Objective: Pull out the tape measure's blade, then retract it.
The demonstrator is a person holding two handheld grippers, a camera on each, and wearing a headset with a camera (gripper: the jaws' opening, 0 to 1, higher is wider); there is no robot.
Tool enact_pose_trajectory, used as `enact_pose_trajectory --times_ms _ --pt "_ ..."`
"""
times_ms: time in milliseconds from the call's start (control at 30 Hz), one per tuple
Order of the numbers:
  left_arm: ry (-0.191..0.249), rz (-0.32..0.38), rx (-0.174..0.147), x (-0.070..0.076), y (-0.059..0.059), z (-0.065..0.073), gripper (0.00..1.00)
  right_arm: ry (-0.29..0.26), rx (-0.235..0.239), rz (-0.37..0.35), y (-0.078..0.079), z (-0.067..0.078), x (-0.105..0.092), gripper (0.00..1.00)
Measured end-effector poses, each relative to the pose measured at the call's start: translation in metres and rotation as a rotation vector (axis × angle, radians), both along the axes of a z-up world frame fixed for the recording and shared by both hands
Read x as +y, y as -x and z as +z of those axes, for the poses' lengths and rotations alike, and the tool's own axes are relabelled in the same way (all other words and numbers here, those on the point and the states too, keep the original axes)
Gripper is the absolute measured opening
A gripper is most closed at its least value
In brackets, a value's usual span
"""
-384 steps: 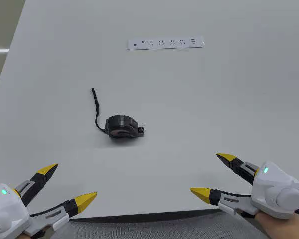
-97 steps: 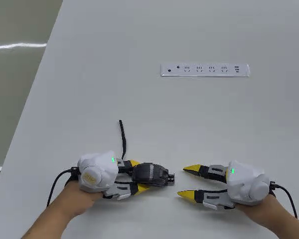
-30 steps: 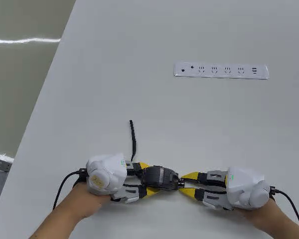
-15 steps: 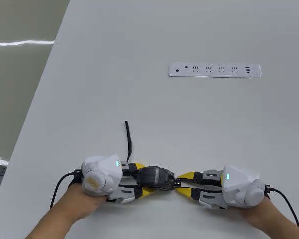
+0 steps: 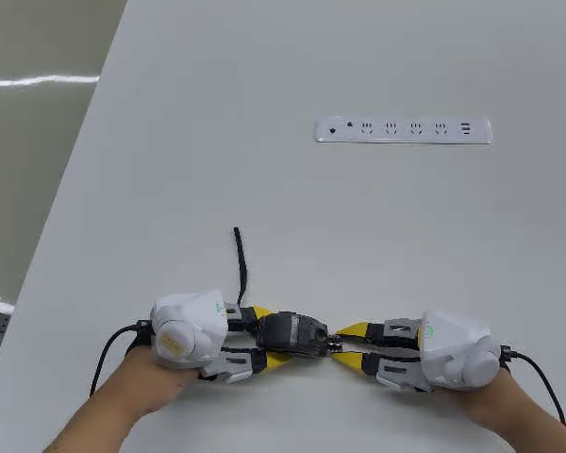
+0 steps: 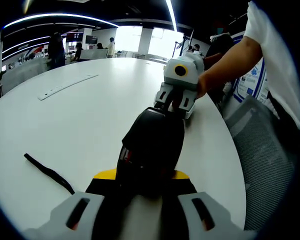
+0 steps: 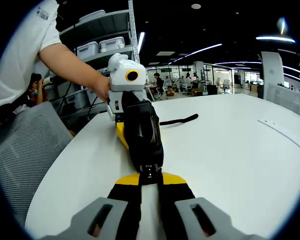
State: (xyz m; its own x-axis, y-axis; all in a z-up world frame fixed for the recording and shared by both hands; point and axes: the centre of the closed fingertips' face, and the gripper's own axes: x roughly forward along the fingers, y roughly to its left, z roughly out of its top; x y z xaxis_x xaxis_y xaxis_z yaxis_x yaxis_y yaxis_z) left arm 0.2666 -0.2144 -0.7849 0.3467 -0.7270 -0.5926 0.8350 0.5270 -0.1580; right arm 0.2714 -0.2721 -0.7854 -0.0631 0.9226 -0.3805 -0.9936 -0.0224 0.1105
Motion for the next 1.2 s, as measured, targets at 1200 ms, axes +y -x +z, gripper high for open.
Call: enact_pose_trajectory --times_ms 1200 --pt "0.003 -0.008 -0.003 0.001 0.0 -0.001 0.28 0.0 0.02 -0.037 -0.006 0.001 -0.033 0.11"
